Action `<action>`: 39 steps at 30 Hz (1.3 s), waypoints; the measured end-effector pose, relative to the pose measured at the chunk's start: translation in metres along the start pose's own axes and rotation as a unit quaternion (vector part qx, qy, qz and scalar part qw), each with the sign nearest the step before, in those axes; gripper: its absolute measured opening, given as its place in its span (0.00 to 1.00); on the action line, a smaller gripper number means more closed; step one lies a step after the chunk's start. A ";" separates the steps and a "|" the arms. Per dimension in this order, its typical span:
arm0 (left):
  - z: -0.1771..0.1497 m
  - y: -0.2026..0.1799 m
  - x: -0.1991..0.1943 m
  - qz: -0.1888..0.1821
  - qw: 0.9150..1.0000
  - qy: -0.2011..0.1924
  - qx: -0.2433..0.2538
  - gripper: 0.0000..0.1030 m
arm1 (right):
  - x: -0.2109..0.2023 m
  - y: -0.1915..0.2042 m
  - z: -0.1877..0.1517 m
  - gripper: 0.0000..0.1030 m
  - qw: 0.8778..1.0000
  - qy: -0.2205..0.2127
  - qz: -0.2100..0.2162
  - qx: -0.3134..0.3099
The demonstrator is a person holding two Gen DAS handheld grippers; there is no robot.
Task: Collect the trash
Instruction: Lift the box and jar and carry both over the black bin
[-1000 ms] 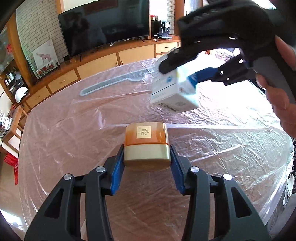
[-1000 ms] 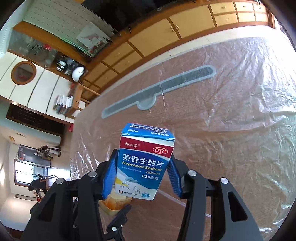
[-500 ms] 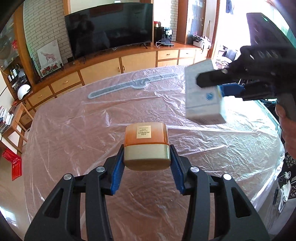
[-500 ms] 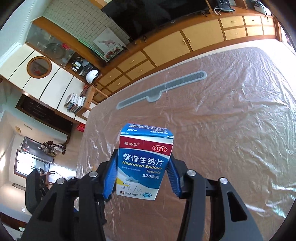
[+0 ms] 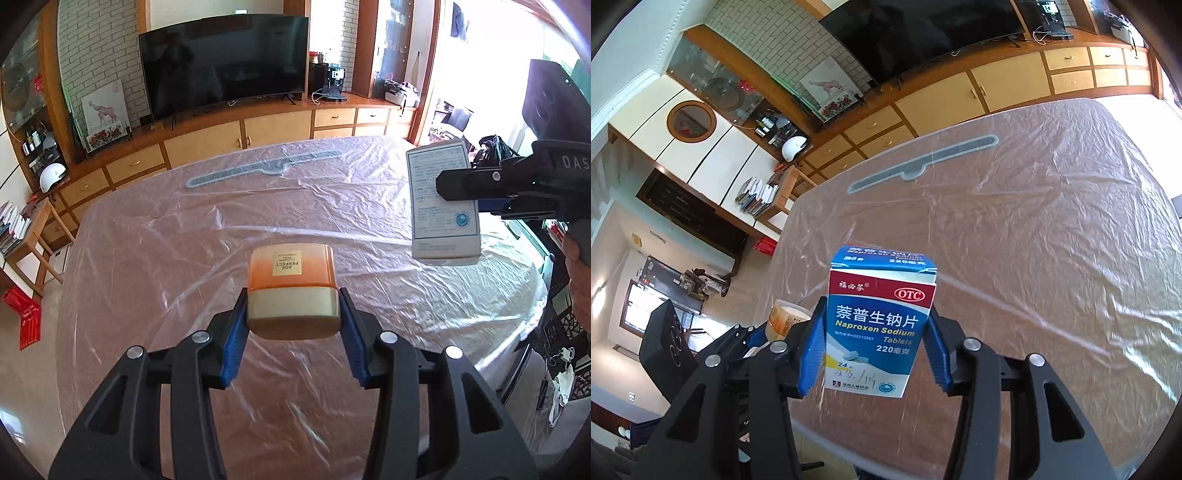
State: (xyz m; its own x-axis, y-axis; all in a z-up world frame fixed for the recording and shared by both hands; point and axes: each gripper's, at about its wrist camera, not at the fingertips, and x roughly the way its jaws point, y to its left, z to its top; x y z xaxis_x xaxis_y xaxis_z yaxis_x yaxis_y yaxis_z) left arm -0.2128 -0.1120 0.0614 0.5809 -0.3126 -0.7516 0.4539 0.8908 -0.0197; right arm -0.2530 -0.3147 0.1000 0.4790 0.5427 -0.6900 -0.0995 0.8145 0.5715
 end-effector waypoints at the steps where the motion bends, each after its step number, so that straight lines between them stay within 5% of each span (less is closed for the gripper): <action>1: -0.003 -0.002 -0.003 0.000 1.000 0.000 0.001 0.46 | -0.003 0.001 -0.004 0.46 1.000 0.001 0.003 -0.001; 24: -0.087 -0.053 -0.084 -0.040 0.998 0.019 0.050 0.45 | -0.061 0.021 -0.128 0.45 0.997 0.052 0.024 -0.057; 39: -0.151 -0.076 -0.068 -0.050 0.992 0.095 0.072 0.45 | -0.033 0.019 -0.199 0.45 0.986 0.126 -0.021 -0.110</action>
State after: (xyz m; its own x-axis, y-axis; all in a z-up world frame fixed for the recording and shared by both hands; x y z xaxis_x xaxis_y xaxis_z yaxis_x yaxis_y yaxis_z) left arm -0.3892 -0.1090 0.0141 0.3965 -0.3169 -0.8616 0.6032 0.7975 -0.0157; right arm -0.4445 -0.2760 0.0450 0.2573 0.5195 -0.8148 -0.2842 0.8466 0.4501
